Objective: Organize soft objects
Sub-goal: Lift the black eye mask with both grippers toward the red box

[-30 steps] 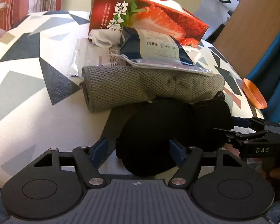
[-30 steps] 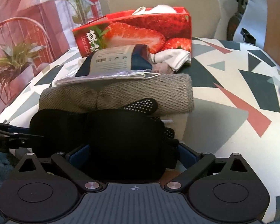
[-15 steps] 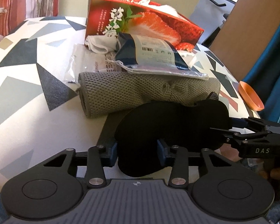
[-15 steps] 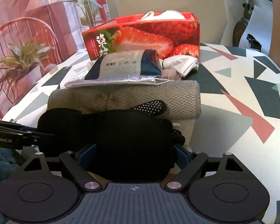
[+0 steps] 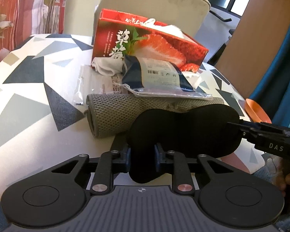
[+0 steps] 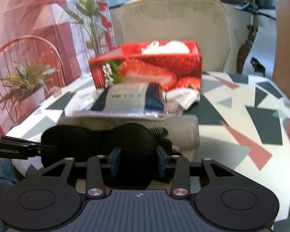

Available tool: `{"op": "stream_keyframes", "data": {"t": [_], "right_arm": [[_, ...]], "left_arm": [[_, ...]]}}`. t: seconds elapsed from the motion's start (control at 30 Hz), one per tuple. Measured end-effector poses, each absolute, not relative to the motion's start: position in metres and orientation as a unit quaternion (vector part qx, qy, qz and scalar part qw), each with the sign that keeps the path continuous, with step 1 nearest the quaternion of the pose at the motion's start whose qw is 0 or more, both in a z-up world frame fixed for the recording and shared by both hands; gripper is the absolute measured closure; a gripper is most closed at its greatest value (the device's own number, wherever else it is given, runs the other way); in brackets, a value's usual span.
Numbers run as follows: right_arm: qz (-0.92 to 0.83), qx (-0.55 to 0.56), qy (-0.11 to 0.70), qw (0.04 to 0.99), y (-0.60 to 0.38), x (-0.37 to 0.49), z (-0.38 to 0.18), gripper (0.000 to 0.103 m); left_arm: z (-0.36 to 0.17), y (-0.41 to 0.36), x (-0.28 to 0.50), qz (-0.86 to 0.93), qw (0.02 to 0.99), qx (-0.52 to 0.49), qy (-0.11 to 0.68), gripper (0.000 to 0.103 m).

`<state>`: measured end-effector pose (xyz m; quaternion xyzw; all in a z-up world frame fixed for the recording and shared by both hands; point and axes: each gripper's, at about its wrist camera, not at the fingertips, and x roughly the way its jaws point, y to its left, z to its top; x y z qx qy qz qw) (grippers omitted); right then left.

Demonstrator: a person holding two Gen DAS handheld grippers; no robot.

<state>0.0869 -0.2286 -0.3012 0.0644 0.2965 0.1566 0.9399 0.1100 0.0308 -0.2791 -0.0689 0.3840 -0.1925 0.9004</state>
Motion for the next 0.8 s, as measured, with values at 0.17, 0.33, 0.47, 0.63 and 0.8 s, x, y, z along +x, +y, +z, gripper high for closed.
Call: {"op": "stream_keyframes", "data": {"t": [0.17, 0.33, 0.47, 0.63, 0.8], "right_arm": [[0.172, 0.055, 0.280, 0.943, -0.225, 0.083, -0.295, 0.082], [0.172, 0.058, 0.285, 0.941, -0.224, 0.084, -0.297, 0.084], [0.169, 0.062, 0.283, 0.942, -0.225, 0.084, -0.297, 0.088], [0.177, 0.068, 0.257, 0.948, -0.227, 0.090, -0.285, 0.090], [0.177, 0.074, 0.228, 0.955, -0.230, 0.096, -0.268, 0.090]], "left_arm": [[-0.276, 0.032, 0.108, -0.196, 0.904, -0.072, 0.372, 0.081], [-0.276, 0.034, 0.107, -0.198, 0.905, -0.072, 0.370, 0.082], [-0.266, 0.036, 0.102, -0.198, 0.917, -0.070, 0.339, 0.086], [-0.238, 0.028, 0.091, -0.222, 0.937, -0.041, 0.267, 0.089], [-0.230, 0.032, 0.098, -0.209, 0.943, -0.059, 0.253, 0.089]]}}
